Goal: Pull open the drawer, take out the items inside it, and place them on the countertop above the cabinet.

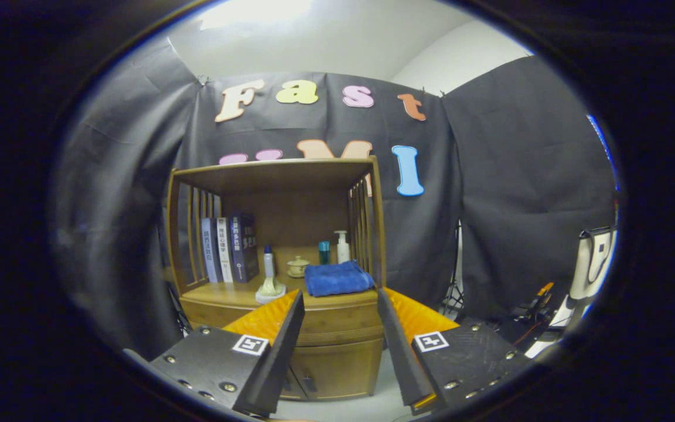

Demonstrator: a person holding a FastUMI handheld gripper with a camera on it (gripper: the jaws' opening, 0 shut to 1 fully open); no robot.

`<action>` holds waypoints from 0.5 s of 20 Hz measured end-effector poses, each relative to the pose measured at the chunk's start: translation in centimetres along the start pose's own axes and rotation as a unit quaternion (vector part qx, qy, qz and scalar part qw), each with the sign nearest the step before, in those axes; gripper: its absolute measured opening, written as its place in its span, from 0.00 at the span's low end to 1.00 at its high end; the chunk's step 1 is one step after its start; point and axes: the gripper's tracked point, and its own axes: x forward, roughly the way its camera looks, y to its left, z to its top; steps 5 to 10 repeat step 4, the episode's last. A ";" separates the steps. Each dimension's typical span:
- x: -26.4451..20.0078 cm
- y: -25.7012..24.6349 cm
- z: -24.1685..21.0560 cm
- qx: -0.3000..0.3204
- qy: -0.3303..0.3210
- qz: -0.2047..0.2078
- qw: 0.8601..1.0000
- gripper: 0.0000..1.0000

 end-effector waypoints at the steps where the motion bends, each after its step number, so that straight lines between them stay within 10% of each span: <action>1: 0.1 -0.2 -0.2 0.000 0.003 0.001 1.000 0.76; 10: 0.3 -0.4 -1.3 0.000 0.024 0.005 1.000 0.76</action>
